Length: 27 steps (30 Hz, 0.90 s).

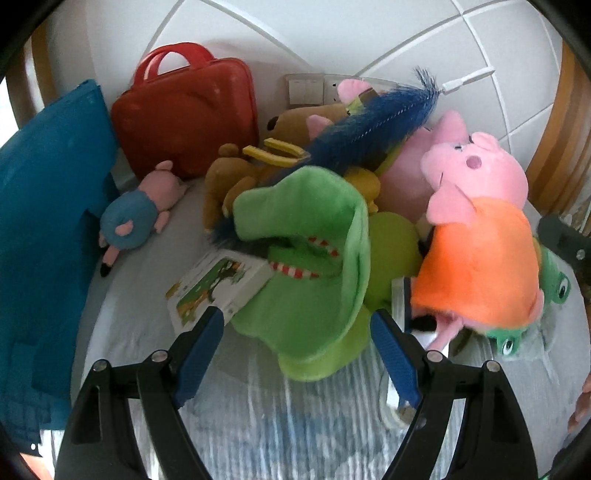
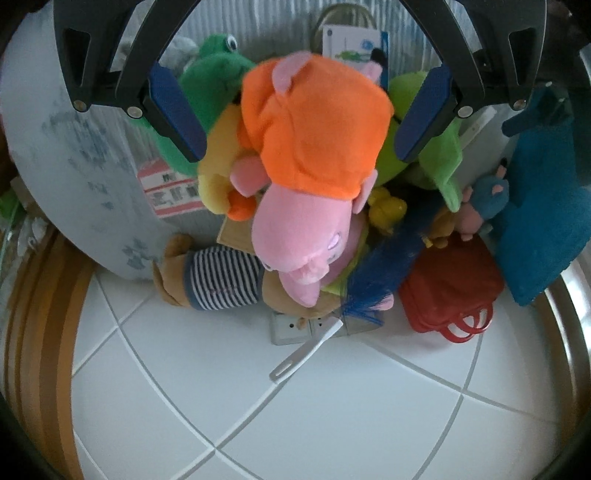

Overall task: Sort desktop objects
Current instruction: 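Grasp the pink pig plush in the orange dress with the right tool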

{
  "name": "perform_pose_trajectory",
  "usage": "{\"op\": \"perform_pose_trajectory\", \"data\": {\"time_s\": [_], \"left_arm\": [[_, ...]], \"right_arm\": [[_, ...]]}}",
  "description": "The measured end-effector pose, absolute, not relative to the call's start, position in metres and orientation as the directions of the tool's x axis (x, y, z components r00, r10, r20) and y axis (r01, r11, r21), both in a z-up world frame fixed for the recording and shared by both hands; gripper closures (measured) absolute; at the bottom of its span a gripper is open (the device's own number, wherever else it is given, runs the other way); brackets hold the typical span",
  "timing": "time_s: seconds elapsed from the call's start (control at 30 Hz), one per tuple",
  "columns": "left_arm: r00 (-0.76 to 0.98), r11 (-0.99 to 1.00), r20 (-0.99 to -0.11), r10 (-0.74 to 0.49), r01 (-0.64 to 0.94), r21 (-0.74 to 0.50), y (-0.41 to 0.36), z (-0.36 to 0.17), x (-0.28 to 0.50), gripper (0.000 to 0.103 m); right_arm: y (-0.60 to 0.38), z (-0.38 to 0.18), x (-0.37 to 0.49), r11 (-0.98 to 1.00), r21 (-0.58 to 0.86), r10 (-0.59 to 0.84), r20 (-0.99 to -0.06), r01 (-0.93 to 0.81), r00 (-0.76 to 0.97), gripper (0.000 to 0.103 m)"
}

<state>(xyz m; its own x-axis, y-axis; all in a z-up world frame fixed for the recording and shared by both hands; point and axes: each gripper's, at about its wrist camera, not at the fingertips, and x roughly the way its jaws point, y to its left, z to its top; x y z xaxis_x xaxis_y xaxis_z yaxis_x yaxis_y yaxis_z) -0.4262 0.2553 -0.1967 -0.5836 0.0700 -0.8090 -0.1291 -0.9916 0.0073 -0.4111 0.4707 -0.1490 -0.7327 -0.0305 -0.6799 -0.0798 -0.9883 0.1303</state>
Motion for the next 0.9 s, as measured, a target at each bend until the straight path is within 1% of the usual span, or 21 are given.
{"op": "perform_pose_trajectory", "data": {"time_s": [0.2,0.4,0.47,0.53,0.67,0.73,0.77,0.8,0.83,0.87,0.9], "left_arm": [[-0.599,-0.989,-0.799,0.062,-0.142,0.029,0.27,-0.199,-0.453,0.021],[-0.554,-0.992,-0.832,0.024,-0.118,0.05,0.268,-0.231,-0.476,0.021],[-0.536,-0.993,-0.843,0.034,-0.112,0.031,0.265,-0.241,-0.484,0.021],[-0.534,-0.993,-0.845,0.02,-0.108,0.045,0.266,-0.249,-0.49,0.021],[-0.553,-0.993,-0.832,0.034,-0.115,0.035,0.266,-0.252,-0.495,0.022],[-0.561,-0.991,-0.826,0.051,-0.128,0.026,0.265,-0.252,-0.494,0.032],[-0.565,-0.991,-0.823,0.054,-0.131,0.025,0.265,-0.25,-0.493,0.044],[-0.572,-0.99,-0.818,0.06,-0.138,0.024,0.266,-0.247,-0.491,0.067],[-0.56,-0.987,-0.822,0.101,-0.16,-0.013,0.266,-0.245,-0.49,0.071],[-0.556,-0.987,-0.823,0.115,-0.16,-0.03,0.265,-0.24,-0.487,0.076],[-0.56,-0.985,-0.82,0.118,-0.169,-0.027,0.266,-0.237,-0.483,0.084]], "right_arm": [[0.473,-0.159,-0.433,-0.987,0.143,-0.045,-0.7,-0.078,-0.712,0.0],[0.463,-0.174,-0.462,-0.989,0.129,-0.045,-0.724,-0.07,-0.689,0.0],[0.461,-0.183,-0.47,-0.989,0.134,-0.055,-0.734,-0.065,-0.676,0.0],[0.458,-0.194,-0.478,-0.99,0.128,-0.058,-0.748,-0.058,-0.661,0.0],[0.456,-0.211,-0.489,-0.99,0.125,-0.055,-0.766,-0.064,-0.641,0.0],[0.455,-0.215,-0.493,-0.991,0.111,-0.041,-0.764,-0.069,-0.643,0.0],[0.453,-0.217,-0.495,-0.992,0.105,-0.041,-0.766,-0.063,-0.641,0.0],[0.451,-0.219,-0.496,-0.993,0.099,-0.04,-0.768,-0.057,-0.639,0.002],[0.448,-0.22,-0.496,-0.996,0.084,-0.038,-0.771,-0.042,-0.636,0.019],[0.444,-0.22,-0.494,-0.996,0.085,-0.054,-0.769,-0.019,-0.637,0.022],[0.442,-0.219,-0.492,-0.997,0.08,-0.051,-0.771,-0.017,-0.635,0.022]]}}
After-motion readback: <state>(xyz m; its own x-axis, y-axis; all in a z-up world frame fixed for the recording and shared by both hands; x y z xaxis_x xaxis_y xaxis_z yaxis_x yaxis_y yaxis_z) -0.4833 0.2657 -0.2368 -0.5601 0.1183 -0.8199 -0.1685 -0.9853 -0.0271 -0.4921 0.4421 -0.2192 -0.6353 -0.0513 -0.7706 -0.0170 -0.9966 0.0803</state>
